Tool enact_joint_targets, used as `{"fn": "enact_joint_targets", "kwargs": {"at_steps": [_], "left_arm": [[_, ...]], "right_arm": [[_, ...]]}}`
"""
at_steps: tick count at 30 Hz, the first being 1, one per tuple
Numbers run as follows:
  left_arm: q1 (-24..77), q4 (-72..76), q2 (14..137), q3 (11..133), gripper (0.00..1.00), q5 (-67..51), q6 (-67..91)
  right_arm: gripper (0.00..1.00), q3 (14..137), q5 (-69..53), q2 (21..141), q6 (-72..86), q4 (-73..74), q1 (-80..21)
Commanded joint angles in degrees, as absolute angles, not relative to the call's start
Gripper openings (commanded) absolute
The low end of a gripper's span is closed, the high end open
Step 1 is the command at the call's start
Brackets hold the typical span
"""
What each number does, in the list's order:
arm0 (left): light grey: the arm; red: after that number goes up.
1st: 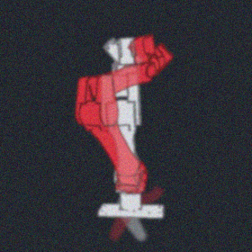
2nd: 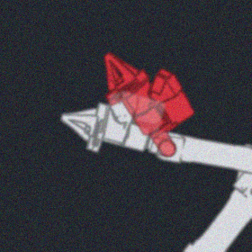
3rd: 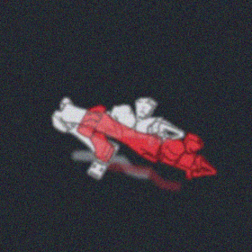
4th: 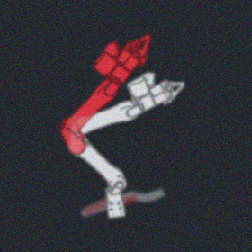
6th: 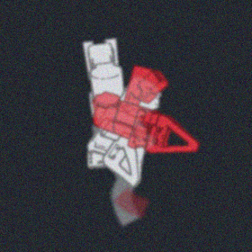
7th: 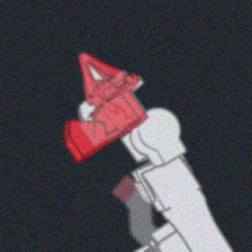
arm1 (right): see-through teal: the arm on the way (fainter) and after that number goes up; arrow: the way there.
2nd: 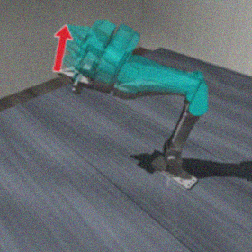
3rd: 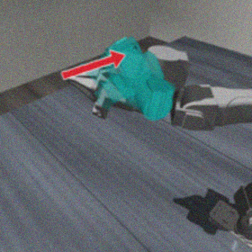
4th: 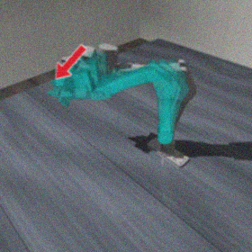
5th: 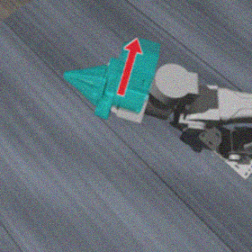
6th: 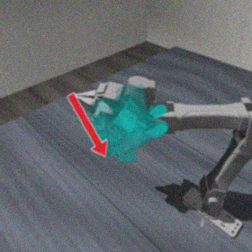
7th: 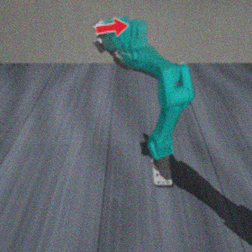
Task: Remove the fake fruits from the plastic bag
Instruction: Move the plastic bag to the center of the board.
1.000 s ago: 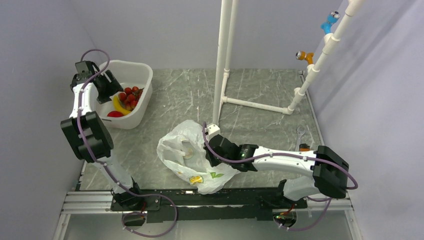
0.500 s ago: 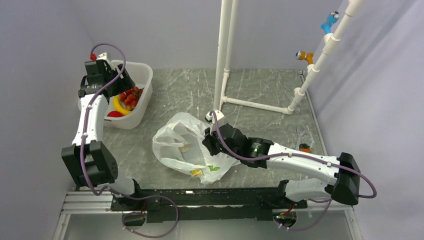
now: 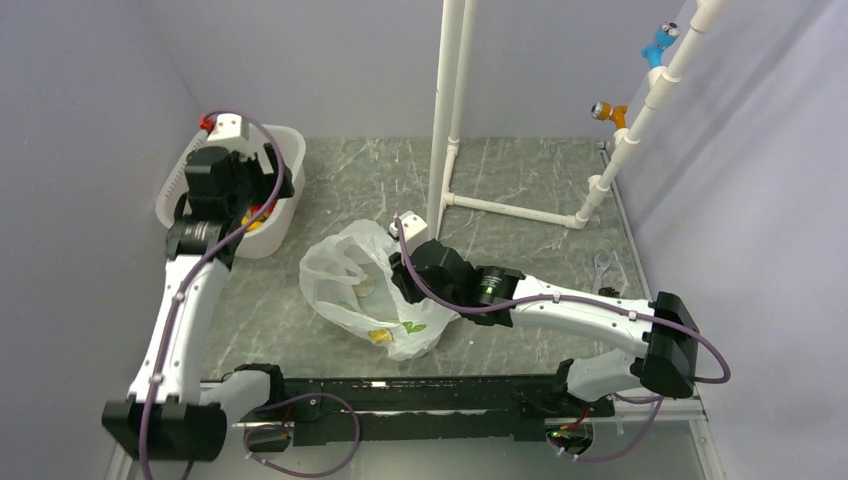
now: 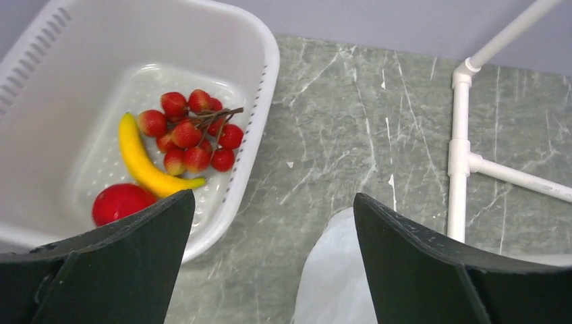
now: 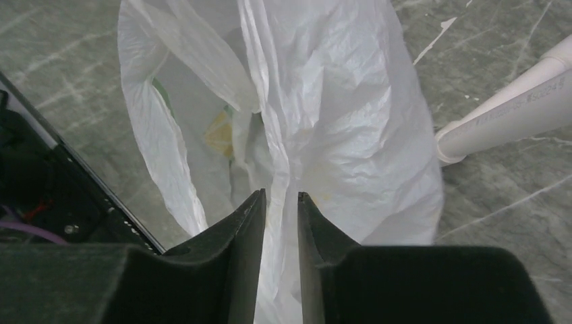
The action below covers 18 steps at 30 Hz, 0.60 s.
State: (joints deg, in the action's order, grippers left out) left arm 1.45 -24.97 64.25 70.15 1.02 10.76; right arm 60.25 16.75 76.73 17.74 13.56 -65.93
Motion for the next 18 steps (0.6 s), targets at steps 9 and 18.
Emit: {"fn": "enact_joint_targets", "kwargs": {"at_steps": [9, 18], "left_arm": [[1.2, -39.4, 36.4, 62.2, 0.99, -5.5, 16.5], [1.2, -45.0, 16.7, 56.8, 0.99, -10.4, 23.4]], "right_arm": [[0.78, 60.3, 20.8, 69.7, 16.9, 20.4, -65.9], [1.0, 56.6, 32.3, 51.6, 23.8, 34.7, -65.9]]}}
